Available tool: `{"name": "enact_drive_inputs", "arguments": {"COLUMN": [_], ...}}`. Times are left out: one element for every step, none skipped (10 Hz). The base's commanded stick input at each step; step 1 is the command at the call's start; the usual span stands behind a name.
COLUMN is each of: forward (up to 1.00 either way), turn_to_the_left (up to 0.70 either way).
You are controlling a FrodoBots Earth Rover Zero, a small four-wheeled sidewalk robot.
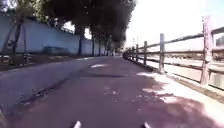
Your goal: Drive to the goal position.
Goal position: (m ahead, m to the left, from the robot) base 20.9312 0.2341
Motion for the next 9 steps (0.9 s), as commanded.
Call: {"name": "enact_drive_inputs", "arguments": {"forward": [0.85, 0.85, 0.85, 0.85, 0.85, 0.85, 0.85, 0.85, 0.85], "turn_to_the_left": [0.0, 0.0, 0.0, 0.0, 0.0, 0.0, 0.0, 0.0, 0.0]}}
